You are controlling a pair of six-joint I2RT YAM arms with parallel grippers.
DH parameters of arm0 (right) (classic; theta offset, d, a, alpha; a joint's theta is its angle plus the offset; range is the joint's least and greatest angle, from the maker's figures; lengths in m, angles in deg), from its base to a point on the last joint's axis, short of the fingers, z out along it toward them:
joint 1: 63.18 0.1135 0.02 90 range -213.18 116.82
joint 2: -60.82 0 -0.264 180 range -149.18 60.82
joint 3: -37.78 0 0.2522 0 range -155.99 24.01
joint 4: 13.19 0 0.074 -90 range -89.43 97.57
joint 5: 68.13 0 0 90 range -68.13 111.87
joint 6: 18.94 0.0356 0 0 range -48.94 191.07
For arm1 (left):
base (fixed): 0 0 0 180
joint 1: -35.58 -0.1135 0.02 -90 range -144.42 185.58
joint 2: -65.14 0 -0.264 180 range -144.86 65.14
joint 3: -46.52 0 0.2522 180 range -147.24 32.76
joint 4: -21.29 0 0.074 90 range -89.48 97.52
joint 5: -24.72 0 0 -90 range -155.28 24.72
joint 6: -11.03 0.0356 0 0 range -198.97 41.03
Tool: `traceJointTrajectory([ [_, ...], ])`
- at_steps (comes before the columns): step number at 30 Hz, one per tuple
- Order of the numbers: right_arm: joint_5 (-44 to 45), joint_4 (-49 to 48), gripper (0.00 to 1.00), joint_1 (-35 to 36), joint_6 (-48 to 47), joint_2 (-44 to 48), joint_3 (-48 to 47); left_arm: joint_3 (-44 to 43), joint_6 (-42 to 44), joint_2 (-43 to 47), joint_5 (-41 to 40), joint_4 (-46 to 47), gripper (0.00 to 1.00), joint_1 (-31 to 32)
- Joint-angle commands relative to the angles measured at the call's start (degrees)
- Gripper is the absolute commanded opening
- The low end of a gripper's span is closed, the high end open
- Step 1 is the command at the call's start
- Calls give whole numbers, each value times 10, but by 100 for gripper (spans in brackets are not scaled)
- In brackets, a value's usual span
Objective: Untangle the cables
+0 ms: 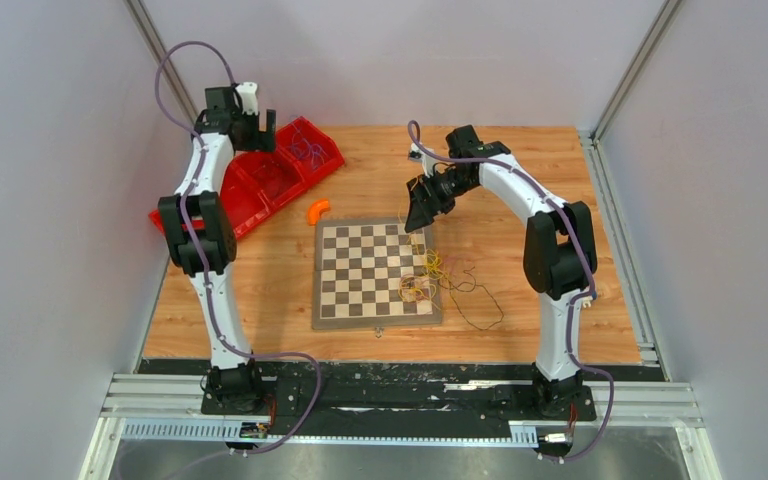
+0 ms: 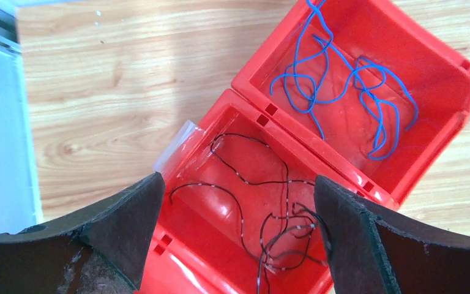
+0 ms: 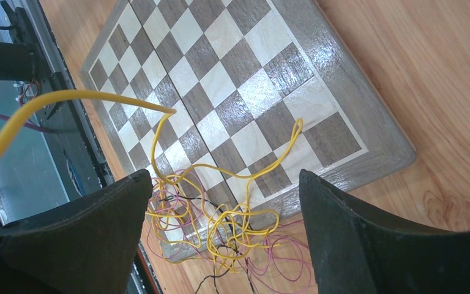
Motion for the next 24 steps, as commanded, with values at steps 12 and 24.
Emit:
traceJointTrajectory([
  [12,-1,12,91,-8,-34,27,-26,6,13,119,133,-93,90,-27],
  [24,-4,19,90,-14,-30,43,-1,5,244,105,322,-189,77,-13],
])
